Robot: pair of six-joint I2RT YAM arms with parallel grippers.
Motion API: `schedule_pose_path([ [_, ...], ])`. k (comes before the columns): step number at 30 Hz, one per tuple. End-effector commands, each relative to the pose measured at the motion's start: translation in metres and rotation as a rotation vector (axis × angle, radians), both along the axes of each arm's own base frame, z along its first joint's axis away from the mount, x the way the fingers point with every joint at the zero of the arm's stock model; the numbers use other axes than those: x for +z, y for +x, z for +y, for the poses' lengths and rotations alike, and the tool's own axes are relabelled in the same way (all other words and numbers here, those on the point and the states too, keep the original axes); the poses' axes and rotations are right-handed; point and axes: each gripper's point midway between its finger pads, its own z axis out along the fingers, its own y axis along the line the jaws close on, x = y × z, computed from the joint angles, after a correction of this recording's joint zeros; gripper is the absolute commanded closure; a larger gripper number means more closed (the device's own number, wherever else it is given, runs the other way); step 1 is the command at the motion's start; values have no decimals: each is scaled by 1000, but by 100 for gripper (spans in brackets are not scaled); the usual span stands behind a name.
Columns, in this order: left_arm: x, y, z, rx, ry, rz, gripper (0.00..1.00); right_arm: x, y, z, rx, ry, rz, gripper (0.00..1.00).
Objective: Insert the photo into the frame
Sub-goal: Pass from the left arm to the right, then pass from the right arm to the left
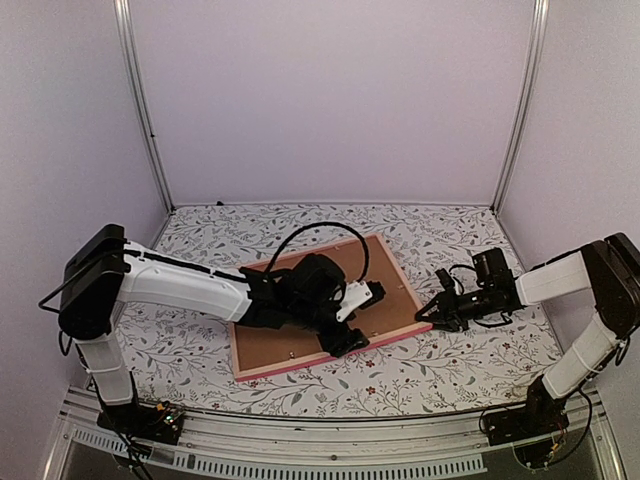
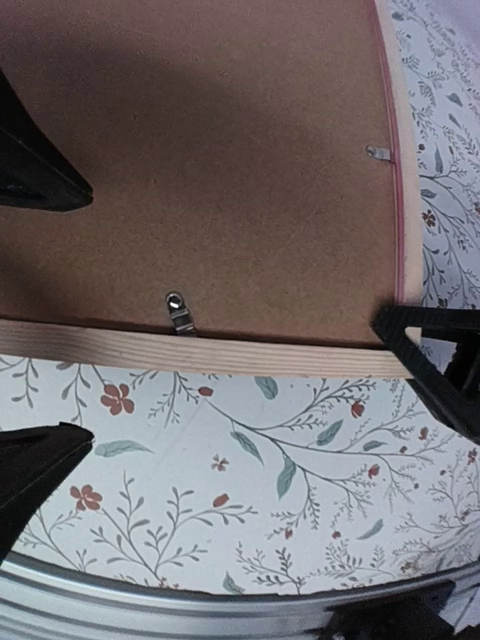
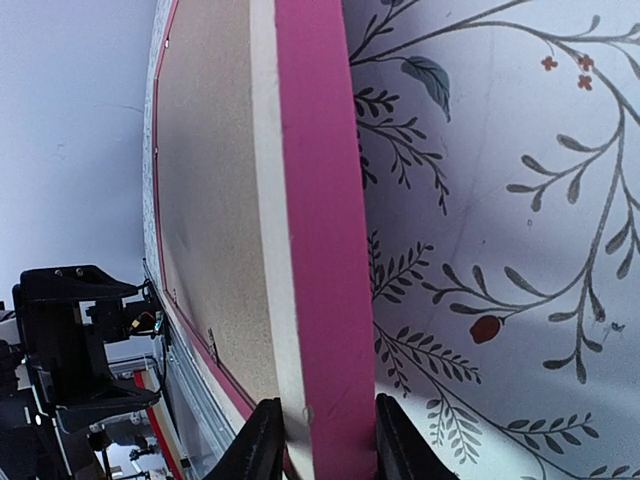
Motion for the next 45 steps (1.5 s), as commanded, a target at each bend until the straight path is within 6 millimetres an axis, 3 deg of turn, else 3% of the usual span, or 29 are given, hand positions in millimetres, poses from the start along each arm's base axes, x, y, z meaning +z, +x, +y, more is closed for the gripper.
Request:
schedule_pose_path([
  [1,13,1,-2,13,23,-86,17,29,6,9,36,66,-71,69],
  [7,13,-10,1,41,157,-271,5,54,7,12,43,102,-90,72],
  [12,12,-11,4,82,271,-447,1,78,5,15,59,133,-110,72],
  [21,-6,20,28,265,517,-693,4,99,5,19,88,170,-122,72],
  [31,8,22,38,347,508,-734,25,92,7,18,83,149,-109,73],
  [35,10,18,37,339,504,-734,43,91,9,17,78,138,-112,72],
  [41,21,15,37,341,495,-744,63,89,14,15,65,105,-115,60],
  [45,36,16,37,352,470,-751,68,89,15,13,60,81,-120,53],
])
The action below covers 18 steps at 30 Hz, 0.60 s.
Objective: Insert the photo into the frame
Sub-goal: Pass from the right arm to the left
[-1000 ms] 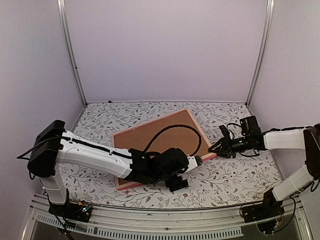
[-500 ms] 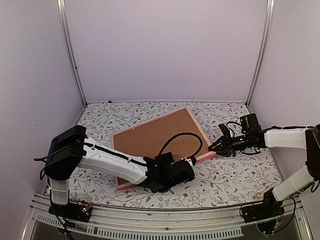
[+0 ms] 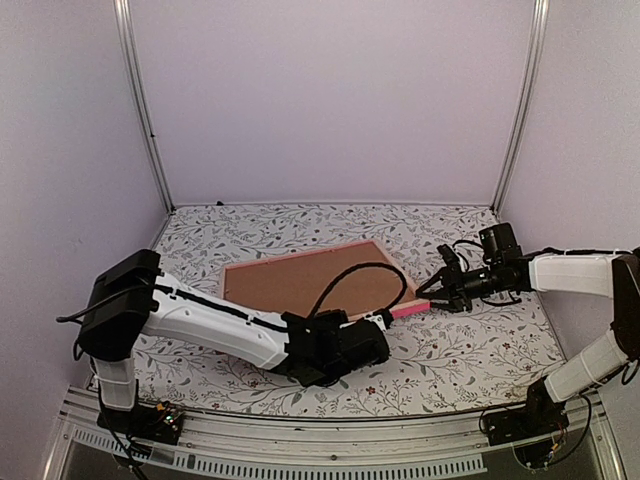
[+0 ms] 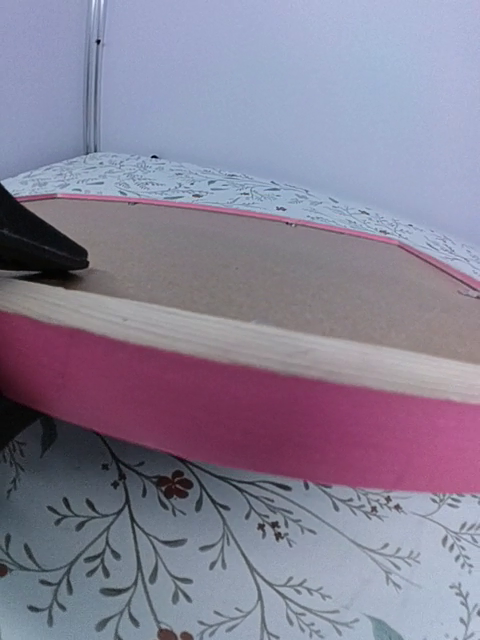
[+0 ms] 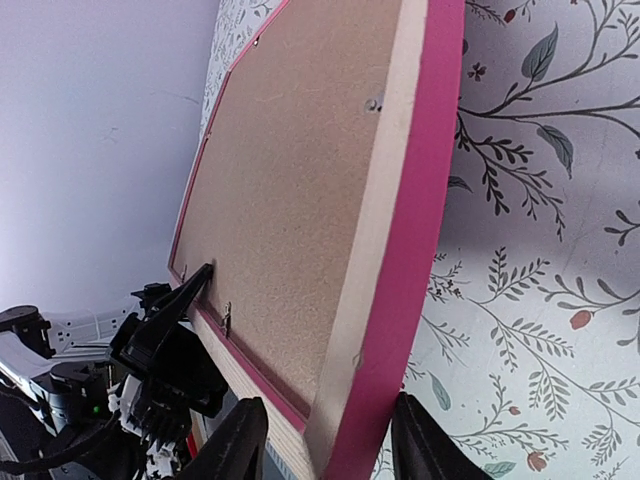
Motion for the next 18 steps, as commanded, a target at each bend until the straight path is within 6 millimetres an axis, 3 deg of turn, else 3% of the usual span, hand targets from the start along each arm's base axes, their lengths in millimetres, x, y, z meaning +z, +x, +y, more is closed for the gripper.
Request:
schedule_pose_path([
  [1,36,-3,-5,-2,-88,-24,70,17,11,2,9,-4,-75,52],
  [10,75,0,-7,-36,-117,-69,83,31,24,-13,-27,-101,-132,38],
  [15,101,5,-6,-47,-126,-93,99,55,40,-35,-88,-158,-208,35],
  [18,121,13,-5,-42,-145,-89,100,69,47,-46,-113,-173,-246,34],
])
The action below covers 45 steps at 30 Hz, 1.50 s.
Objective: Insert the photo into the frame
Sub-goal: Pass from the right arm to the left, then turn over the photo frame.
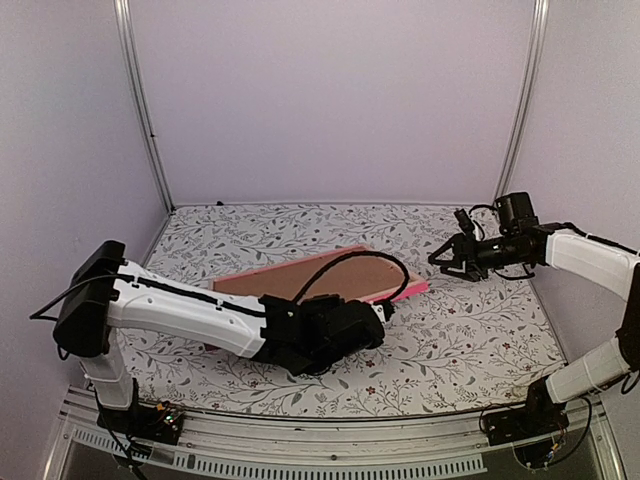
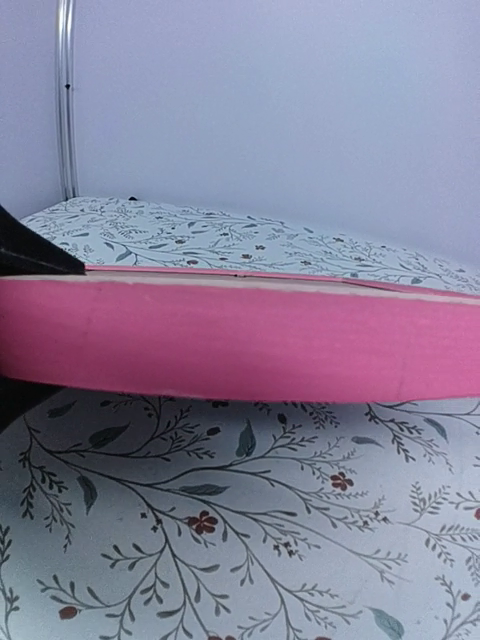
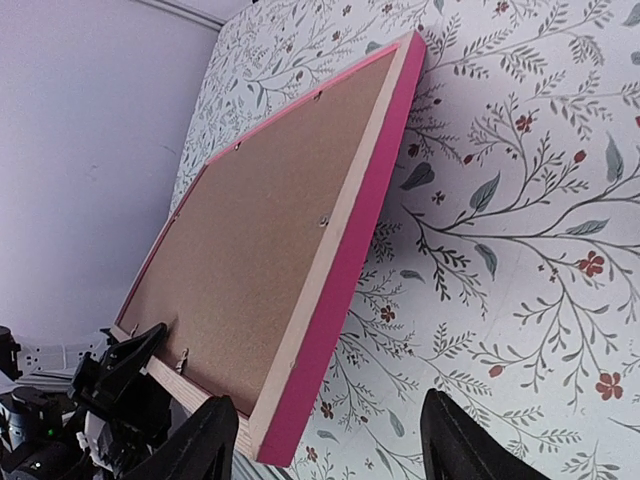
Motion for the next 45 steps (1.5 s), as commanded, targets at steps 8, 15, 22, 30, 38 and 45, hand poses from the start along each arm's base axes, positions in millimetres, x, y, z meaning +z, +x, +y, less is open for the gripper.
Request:
schedule_pose_path([
  [8,174,33,-13,14,-459,20,100,52,22,-31,-62,-82,-157,32],
  [15,259,44,-10,-7,-670,82,100,66,30,-33,-63,-81,-193,32],
  [22,315,73,3,-50,-977,272,100,70,35,-29,-51,-66,-199,32],
  [30,344,100,37,-133,-1316,498,100,68,38,-29,-49,-64,-198,32],
  [38,334,126,61,-219,-1595,757,100,58,36,-27,-40,-58,-179,32],
  [45,291,144,63,-175,-1687,918,100,55,34,-27,-37,-57,-181,31],
])
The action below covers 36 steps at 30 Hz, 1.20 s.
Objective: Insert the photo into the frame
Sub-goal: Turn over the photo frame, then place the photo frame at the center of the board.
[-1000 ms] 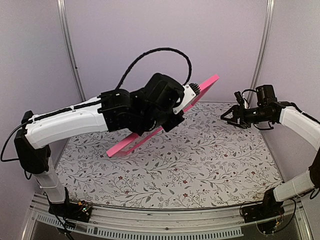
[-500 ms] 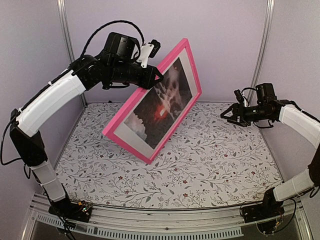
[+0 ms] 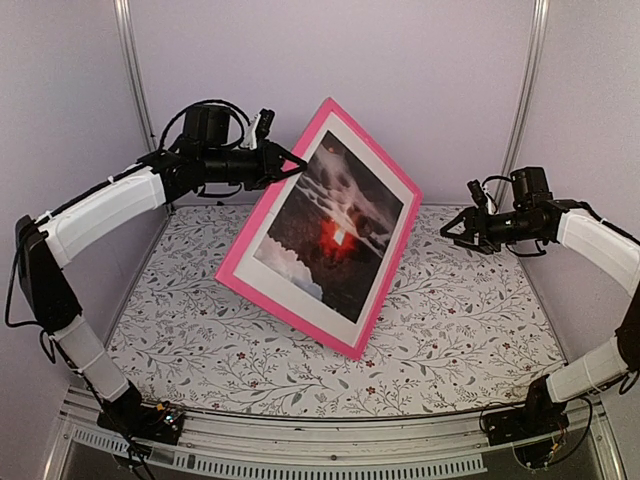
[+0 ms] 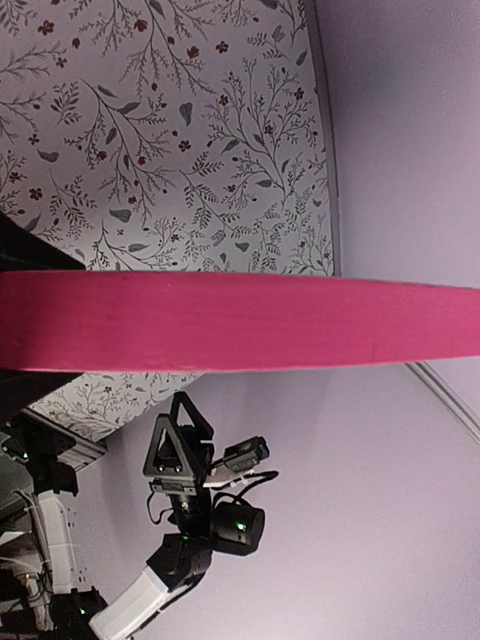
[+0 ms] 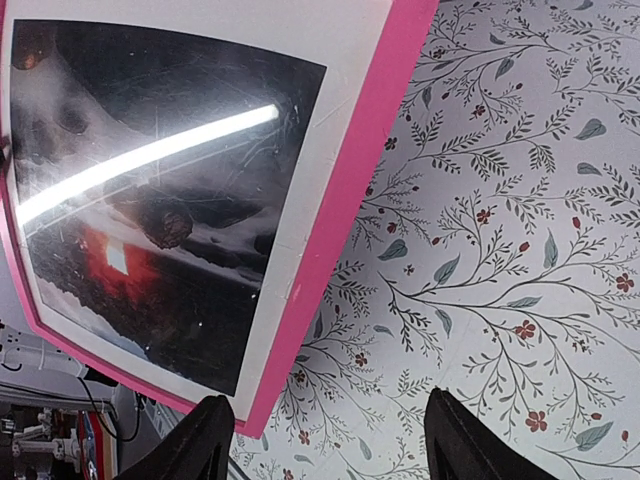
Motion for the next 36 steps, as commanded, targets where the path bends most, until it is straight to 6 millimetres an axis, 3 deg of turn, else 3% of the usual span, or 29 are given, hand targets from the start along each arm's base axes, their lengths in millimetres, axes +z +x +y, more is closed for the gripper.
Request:
schedule_pose_path([
  [1,67,-13,-4,-111,-305,-89,100,-2,1,0,13,8,-22,31],
  [7,0,1,-2,-119,-357,80,100,-4,0,-2,2,0,-29,29],
  [22,-124,9,-7,-147,-335,317,98,-36,4,-6,-22,-38,2,26],
  [27,-158,11,-8,-151,-320,371,86,-45,4,-5,-18,-25,19,26],
  [36,-198,17,-3,-141,-289,429,63,-64,6,-4,-24,-18,48,25],
])
